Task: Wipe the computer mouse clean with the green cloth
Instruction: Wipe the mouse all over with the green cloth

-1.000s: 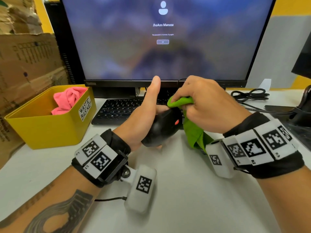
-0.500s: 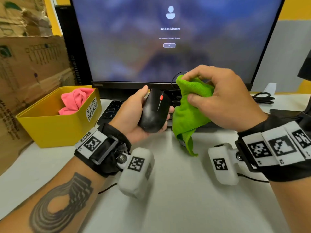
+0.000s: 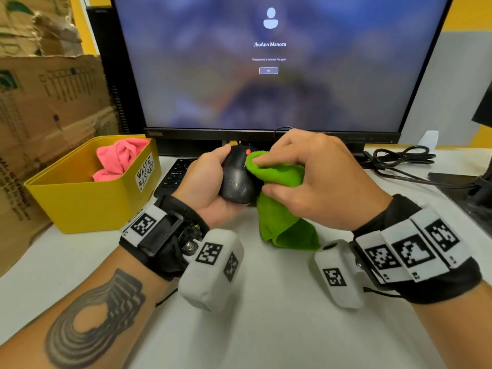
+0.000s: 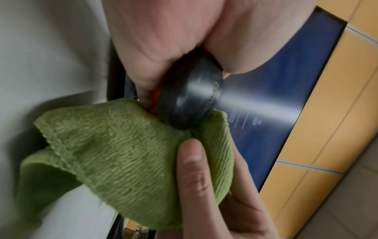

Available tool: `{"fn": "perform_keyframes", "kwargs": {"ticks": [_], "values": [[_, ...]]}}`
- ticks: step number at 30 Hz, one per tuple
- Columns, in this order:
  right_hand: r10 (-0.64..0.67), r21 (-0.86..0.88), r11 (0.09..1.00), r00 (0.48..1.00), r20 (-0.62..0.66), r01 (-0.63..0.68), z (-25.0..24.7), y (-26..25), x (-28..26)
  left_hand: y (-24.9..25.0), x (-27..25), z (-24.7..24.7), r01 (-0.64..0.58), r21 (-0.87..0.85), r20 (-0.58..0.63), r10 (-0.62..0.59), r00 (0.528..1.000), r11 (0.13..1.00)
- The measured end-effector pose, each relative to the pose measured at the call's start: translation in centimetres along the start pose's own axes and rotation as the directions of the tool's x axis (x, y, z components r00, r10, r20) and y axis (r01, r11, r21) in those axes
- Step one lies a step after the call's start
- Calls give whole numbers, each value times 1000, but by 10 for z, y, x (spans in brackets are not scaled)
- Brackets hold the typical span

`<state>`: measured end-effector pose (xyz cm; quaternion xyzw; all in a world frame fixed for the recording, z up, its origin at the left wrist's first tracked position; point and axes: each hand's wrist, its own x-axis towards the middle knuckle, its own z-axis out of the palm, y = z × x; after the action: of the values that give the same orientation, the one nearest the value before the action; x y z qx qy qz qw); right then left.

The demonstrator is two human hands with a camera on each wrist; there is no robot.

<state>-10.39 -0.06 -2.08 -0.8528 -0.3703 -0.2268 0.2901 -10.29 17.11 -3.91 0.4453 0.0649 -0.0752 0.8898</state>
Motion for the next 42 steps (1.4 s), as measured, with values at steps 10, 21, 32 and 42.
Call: {"fn": "perform_keyframes", "kwargs": {"ticks": [10, 21, 32, 42], "values": [[-3, -10, 1000, 999, 47, 3, 1, -3, 2, -5, 7, -2, 11, -8, 22, -11, 1000, 1000], [-192, 96, 980, 954, 232, 174, 9, -23, -1, -5, 16, -14, -1, 7, -20, 1, 1000, 1000], [-72, 58, 996, 996, 46, 69, -1, 4, 2, -20, 1, 4, 76, 32, 103, -79, 992, 997], [-208, 109, 976, 950, 232, 187, -1, -9, -1, -9, -6, 5, 62, 13, -45, -61, 997, 998]]}}
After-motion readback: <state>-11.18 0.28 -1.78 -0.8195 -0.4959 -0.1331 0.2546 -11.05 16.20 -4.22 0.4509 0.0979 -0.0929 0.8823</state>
